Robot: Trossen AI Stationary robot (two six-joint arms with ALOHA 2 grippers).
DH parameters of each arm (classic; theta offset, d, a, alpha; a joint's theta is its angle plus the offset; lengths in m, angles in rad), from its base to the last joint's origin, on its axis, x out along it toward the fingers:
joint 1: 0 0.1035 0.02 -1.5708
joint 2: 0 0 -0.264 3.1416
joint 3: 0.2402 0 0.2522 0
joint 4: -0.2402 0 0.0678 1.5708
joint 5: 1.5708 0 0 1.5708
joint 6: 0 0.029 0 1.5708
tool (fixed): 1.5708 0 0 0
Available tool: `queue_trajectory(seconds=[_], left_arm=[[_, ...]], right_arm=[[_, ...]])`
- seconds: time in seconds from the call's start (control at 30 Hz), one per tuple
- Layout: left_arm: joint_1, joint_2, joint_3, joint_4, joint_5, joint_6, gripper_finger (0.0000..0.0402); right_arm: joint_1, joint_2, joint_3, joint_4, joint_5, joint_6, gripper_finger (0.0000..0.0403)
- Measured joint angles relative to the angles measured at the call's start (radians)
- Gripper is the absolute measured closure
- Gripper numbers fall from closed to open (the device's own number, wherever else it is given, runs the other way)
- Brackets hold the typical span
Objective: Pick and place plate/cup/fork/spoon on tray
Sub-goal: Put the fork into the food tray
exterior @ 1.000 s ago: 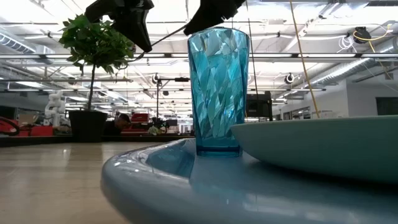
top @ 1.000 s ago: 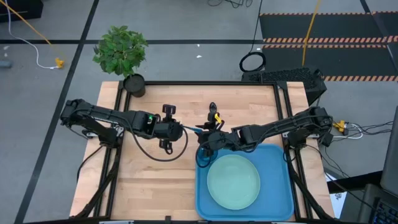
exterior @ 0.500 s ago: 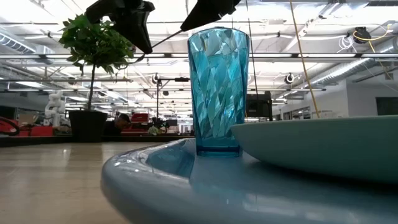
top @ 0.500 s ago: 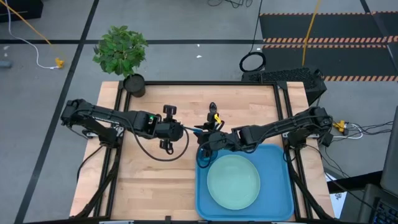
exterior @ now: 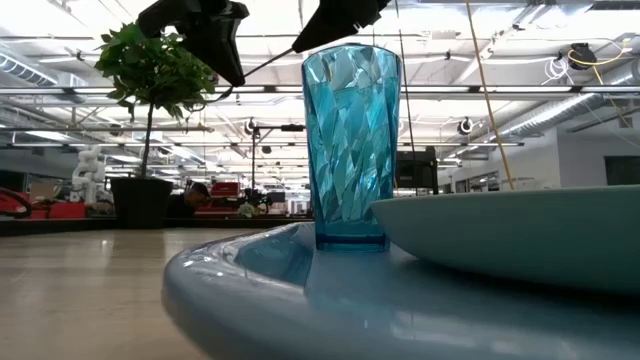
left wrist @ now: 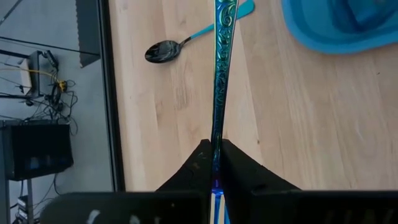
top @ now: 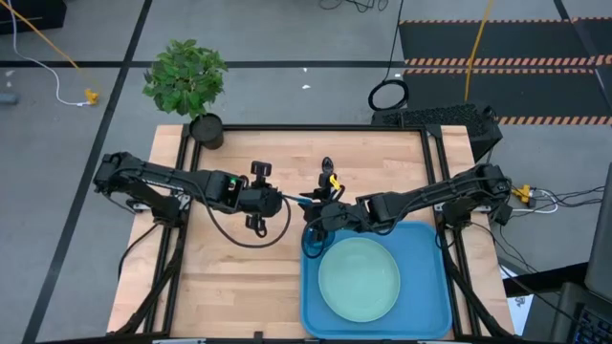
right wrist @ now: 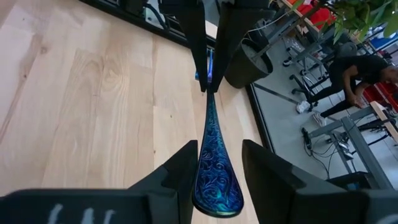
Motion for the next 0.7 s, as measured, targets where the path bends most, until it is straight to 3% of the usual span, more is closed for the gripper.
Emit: queue_trajectory(seconds=[0.13, 0.33, 0.57, 0.7], left_arm=[[0.0, 0.0, 0.0, 0.0, 0.0, -0.003, 0.0393], [0.0, 0.0, 0.0, 0.0, -0.001, -0.014, 0.0379], [-0.001, 0.0, 0.0, 0.009, 0.0, -0.047, 0.0376], [-0.013, 0.0, 0.0, 0.018, 0.0, -0.081, 0.0337]], right_arm=[[0.0, 0.0, 0.0, 0.0, 0.0, 0.006, 0.0297], [0.001, 0.0, 0.0, -0.001, -0.008, 0.014, 0.0346], [0.012, 0.0, 0.0, 0.004, 0.004, 0.025, 0.034], [0.024, -0.011, 0.0, 0.0, 0.031, 0.065, 0.0328]])
